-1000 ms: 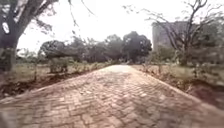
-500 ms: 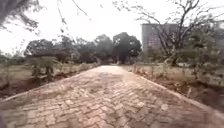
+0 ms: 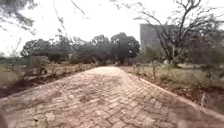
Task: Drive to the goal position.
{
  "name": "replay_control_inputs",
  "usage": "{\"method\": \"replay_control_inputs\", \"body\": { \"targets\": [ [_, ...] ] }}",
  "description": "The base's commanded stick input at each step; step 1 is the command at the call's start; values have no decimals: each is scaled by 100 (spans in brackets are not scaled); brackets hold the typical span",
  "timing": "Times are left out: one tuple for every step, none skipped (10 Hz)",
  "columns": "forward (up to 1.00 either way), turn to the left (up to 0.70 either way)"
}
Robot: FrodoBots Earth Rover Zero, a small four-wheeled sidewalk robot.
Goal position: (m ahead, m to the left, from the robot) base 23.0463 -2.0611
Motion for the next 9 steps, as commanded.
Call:
{"method": "replay_control_inputs", "body": {
  "targets": [
    [85, 2],
    [85, 4],
    [85, 26],
    [85, 9],
    [85, 0],
    [85, 0],
    [85, 0],
    [85, 0],
    [85, 0]
  ]
}}
